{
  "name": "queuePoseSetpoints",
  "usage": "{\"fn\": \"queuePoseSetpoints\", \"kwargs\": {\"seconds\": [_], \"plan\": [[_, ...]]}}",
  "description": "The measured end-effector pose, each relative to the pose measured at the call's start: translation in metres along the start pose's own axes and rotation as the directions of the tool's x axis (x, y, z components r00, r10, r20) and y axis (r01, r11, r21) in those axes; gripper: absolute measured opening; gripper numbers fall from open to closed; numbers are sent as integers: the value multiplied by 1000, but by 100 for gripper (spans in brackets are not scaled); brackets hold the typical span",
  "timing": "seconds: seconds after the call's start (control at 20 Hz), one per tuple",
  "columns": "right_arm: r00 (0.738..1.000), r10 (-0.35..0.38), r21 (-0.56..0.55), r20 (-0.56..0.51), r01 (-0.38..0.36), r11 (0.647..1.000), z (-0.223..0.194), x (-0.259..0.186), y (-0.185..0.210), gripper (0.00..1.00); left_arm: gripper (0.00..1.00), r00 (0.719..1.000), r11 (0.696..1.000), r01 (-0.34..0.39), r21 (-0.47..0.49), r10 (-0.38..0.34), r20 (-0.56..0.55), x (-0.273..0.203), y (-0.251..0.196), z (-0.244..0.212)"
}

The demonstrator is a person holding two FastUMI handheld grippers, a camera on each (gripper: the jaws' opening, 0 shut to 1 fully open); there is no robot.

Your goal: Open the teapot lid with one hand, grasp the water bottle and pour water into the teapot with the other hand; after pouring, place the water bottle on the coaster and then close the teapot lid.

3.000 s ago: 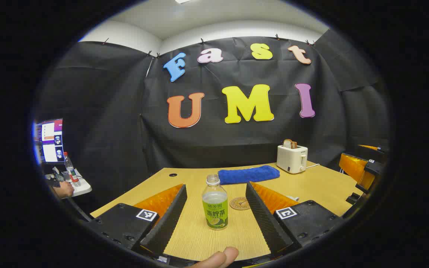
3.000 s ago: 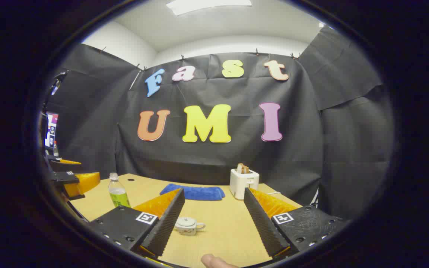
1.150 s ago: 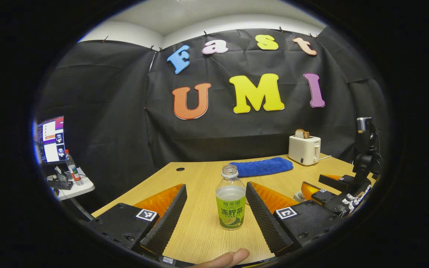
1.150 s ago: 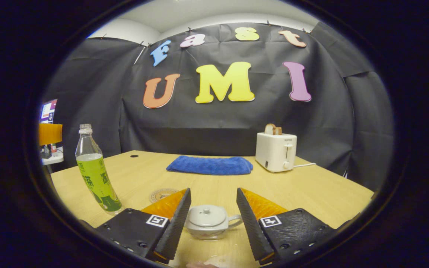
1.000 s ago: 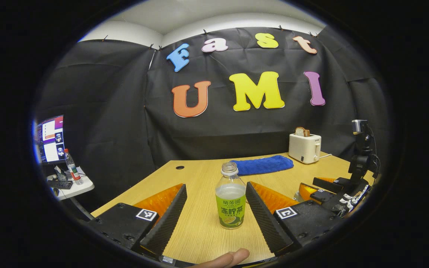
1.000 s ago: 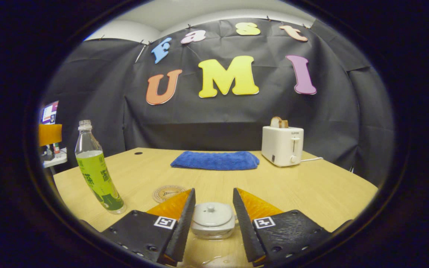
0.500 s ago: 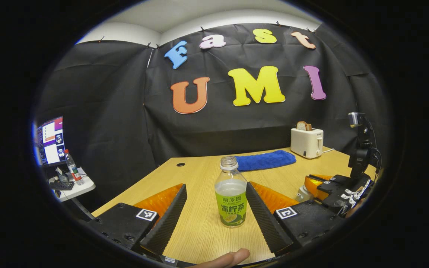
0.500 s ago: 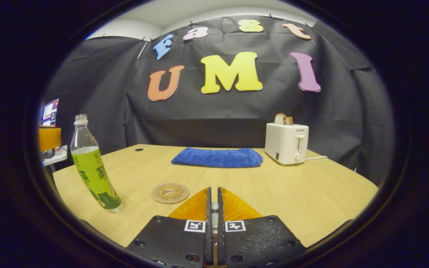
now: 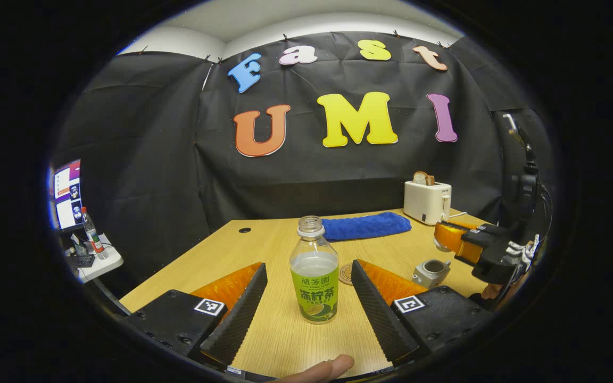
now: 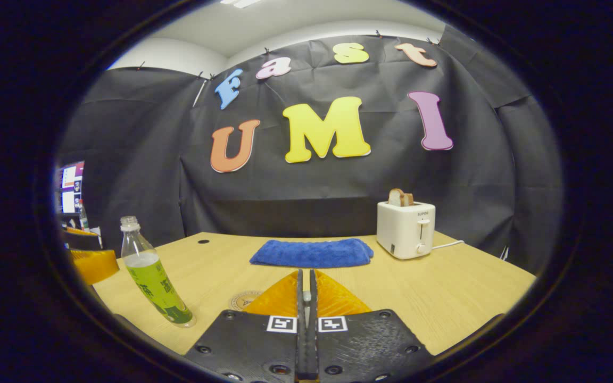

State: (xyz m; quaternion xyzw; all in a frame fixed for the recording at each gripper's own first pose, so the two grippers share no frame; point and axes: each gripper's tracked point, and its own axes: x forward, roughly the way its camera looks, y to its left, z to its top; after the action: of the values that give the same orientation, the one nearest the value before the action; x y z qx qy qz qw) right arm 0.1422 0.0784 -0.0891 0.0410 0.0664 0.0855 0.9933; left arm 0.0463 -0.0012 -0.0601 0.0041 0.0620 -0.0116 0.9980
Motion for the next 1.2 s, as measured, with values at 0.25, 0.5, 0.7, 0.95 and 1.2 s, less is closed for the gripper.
{"fn": "queuePoseSetpoints", "kwargs": {"seconds": [0.25, 0.5, 0.7, 0.95, 1.2], "plan": [[1000, -11, -22, 22, 12, 1000, 11, -14, -8, 0, 99, 1000, 999, -13, -29, 13, 14, 11, 1, -7], [999, -12, -26, 45, 13, 1000, 15, -27, -13, 0, 99, 998, 993, -19, -113, 25, 52, 41, 3, -15], [999, -16, -32, 45, 18, 999, 14, -31, -18, 0, 100, 997, 991, -8, -135, 19, 81, 60, 12, -23], [999, -20, -19, 50, 21, 1000, 14, -36, -24, 0, 99, 997, 990, 11, -140, 0, 77, 73, 9, -34], [999, -17, -55, 33, 19, 998, 7, -37, -26, 0, 98, 999, 996, 10, -87, -6, 50, 83, 1, -45]]}}
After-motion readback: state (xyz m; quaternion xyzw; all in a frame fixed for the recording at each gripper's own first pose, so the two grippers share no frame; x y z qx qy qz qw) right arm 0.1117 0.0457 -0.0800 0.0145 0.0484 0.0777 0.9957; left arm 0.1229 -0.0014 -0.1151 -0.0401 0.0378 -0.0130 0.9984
